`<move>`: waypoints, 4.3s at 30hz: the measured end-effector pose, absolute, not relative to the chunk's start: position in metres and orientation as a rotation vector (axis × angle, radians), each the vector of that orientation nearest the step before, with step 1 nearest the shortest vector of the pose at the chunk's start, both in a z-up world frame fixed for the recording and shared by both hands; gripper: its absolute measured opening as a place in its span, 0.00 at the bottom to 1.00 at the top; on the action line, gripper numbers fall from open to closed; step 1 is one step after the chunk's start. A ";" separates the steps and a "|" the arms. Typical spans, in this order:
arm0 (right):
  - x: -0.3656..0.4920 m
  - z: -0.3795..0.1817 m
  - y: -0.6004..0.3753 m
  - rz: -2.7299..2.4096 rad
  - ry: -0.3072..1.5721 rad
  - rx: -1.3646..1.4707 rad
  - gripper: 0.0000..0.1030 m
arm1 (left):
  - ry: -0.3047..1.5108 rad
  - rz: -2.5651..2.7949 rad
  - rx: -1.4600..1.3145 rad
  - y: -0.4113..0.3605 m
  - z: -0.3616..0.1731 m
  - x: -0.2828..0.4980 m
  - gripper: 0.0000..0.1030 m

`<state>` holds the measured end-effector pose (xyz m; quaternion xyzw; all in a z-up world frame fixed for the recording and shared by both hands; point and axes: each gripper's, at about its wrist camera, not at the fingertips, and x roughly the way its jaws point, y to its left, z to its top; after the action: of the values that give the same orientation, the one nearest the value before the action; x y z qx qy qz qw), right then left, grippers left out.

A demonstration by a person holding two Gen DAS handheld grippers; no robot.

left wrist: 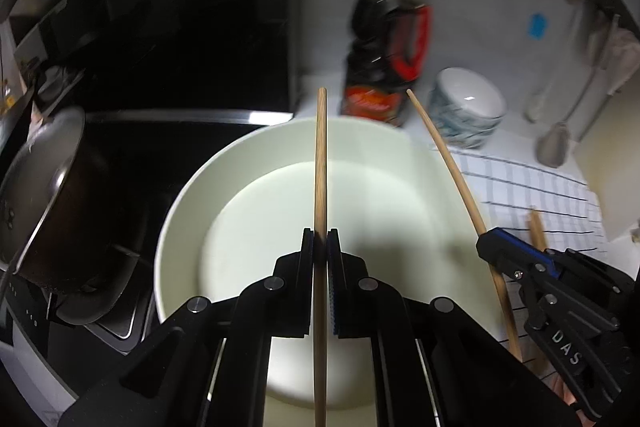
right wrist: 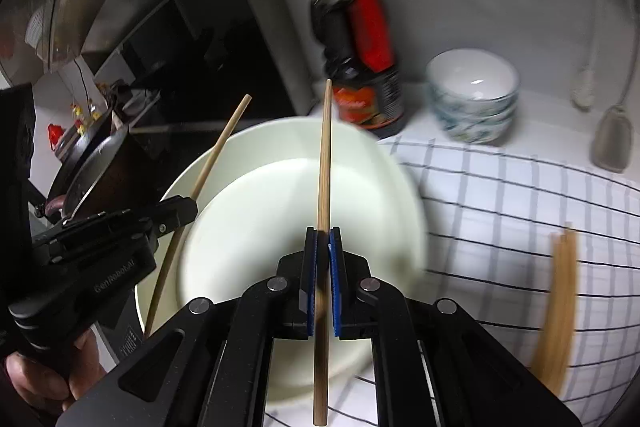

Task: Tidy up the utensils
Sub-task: 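Carry both chopsticks over the white bowl and open both tools to drop them, then withdraw both open tools from the bowl back toward the chopstick bundle, then lower both tools over the chopsticks, separating single sticks from the bundle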

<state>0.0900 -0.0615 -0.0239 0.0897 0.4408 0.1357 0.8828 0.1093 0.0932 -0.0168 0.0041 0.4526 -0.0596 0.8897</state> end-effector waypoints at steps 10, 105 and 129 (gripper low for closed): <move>0.115 -0.060 -0.028 0.271 1.016 0.170 0.06 | 1.002 -0.116 0.005 0.120 -0.058 0.132 0.07; -0.030 -0.127 -0.326 -0.197 0.973 0.163 0.58 | 0.968 -0.318 0.141 -0.158 -0.111 0.039 0.93; -0.025 -0.125 -0.326 -0.184 0.955 0.161 0.56 | 0.976 -0.222 0.087 -0.123 -0.128 0.058 0.93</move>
<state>-0.0250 -0.3258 -0.1246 0.0771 0.4584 -0.0885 0.8810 0.0583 -0.1228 -0.1278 0.0417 0.4677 -0.1065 0.8764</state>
